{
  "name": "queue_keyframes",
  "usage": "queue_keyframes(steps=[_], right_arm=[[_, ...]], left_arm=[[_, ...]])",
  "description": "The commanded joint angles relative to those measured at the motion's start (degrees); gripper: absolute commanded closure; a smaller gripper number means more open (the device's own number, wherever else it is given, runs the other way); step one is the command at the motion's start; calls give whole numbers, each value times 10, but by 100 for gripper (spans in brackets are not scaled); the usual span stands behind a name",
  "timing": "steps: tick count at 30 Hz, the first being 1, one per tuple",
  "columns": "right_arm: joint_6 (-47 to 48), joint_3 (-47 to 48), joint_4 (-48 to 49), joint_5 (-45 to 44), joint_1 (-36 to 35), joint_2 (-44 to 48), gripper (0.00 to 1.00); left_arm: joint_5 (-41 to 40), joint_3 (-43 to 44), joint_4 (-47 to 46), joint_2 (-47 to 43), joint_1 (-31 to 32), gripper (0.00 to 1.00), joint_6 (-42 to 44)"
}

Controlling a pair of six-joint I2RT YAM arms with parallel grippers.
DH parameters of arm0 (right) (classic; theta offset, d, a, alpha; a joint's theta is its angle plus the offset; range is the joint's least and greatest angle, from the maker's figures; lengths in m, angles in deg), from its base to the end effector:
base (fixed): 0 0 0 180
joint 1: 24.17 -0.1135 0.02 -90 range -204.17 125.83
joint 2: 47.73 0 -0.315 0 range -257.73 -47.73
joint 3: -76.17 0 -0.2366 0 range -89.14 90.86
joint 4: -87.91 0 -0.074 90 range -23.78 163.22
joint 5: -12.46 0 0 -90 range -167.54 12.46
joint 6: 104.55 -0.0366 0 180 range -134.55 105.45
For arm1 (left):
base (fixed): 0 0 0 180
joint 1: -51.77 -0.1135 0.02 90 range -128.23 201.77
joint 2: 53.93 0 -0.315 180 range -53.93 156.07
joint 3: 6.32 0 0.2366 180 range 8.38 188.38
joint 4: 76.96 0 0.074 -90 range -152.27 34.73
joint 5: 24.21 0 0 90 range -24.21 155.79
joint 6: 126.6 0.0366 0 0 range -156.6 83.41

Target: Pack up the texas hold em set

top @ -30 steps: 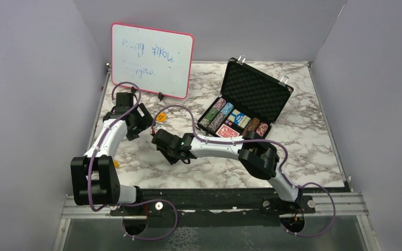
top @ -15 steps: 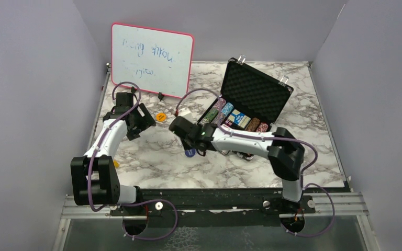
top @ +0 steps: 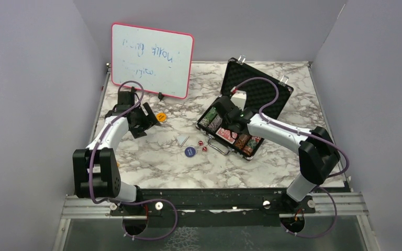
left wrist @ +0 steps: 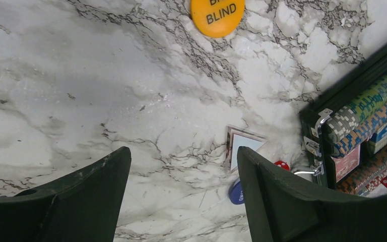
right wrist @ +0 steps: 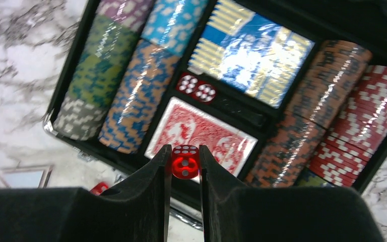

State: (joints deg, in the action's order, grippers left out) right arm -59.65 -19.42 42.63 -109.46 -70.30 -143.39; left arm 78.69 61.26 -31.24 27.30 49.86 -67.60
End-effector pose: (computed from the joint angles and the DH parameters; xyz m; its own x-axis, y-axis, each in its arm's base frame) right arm 0.2503 0.2325 0.2932 -0.6984 0.1411 -0.7017 0.1202 0.9896 0.0793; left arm 0.2579 0.0004 0.2746 -0.7790 -0.5283 -0.3378 -0.3733 0.8235 -0.4271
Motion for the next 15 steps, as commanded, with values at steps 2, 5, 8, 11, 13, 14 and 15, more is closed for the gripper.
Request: queue_keyframes(steps=[2, 5, 8, 11, 13, 14, 15], right_arm=[[-83, -28, -27, -12, 37, 27, 74], [-104, -33, -32, 2, 49, 22, 73], [-105, -34, -22, 23, 61, 15, 72], [-111, -33, -19, 32, 69, 9, 72], [-114, -27, -24, 33, 72, 3, 72], [-117, -23, -29, 32, 74, -1, 72], [-119, -20, -34, 31, 75, -4, 72]], left_arm=[[62, 26, -14, 27, -2, 23, 7], [65, 30, -15, 47, 0, 23, 4], [66, 46, -15, 65, 3, 24, 4], [71, 61, -14, 76, 7, 24, 3], [73, 64, -15, 82, 10, 24, 3], [73, 65, -15, 85, 10, 24, 3], [73, 66, -15, 86, 10, 24, 4]])
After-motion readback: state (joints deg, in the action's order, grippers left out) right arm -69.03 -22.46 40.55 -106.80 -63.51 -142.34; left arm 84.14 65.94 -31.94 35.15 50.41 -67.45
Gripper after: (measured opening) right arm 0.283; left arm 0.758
